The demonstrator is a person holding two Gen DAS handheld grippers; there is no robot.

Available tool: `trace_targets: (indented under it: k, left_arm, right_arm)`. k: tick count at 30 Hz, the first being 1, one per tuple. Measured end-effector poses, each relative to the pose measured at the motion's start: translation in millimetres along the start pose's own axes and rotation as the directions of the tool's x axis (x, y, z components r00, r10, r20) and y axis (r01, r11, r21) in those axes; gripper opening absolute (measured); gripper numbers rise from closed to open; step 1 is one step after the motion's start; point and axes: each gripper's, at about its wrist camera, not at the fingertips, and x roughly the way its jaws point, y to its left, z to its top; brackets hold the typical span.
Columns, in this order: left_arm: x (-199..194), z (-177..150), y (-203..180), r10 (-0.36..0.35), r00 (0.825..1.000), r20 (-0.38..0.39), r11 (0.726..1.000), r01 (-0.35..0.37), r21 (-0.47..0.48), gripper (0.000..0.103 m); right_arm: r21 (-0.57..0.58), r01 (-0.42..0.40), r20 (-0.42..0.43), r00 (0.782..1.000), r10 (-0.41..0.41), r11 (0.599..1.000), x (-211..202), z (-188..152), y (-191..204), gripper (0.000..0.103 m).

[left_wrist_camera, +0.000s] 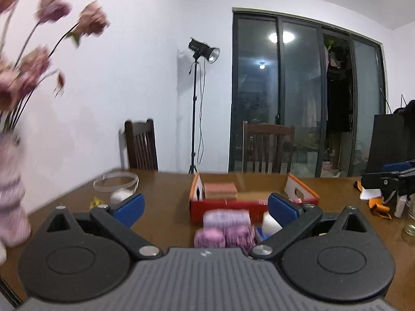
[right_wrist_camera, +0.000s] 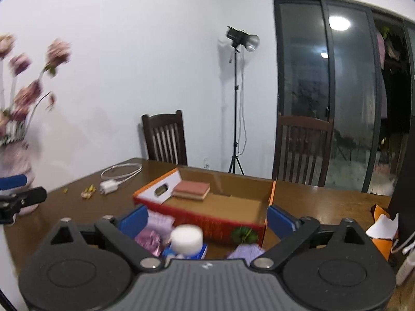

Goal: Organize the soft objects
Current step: 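Move both grippers back over the soft objects on the table, then close both grippers on the white-and-yellow alpaca plush and lift it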

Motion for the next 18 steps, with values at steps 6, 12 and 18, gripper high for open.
trace_targets:
  k: [6, 12, 18]
  left_arm:
    - [-10, -41, -10, -0.021, 0.993, -0.119, 1.0, 0.021, 0.001, 0.103]
    - [2, -54, -26, -0.102, 0.978, -0.184, 0.994, 0.105, 0.004, 0.103]
    - [40, -66, -52, -0.255, 0.936, -0.244, 0.967, 0.241, -0.086, 0.093]
  right_arm:
    - [0.033, -0.008, 0.013, 1.0, 0.007, 0.999, -30, -71, 11, 0.103]
    - [0.133, -0.044, -0.061, 0.997, 0.052, 0.99, -29, -111, 4, 0.097]
    - [0.26, -0.058, 0.013, 0.998, 0.056, 0.964, -14, -117, -14, 0.081]
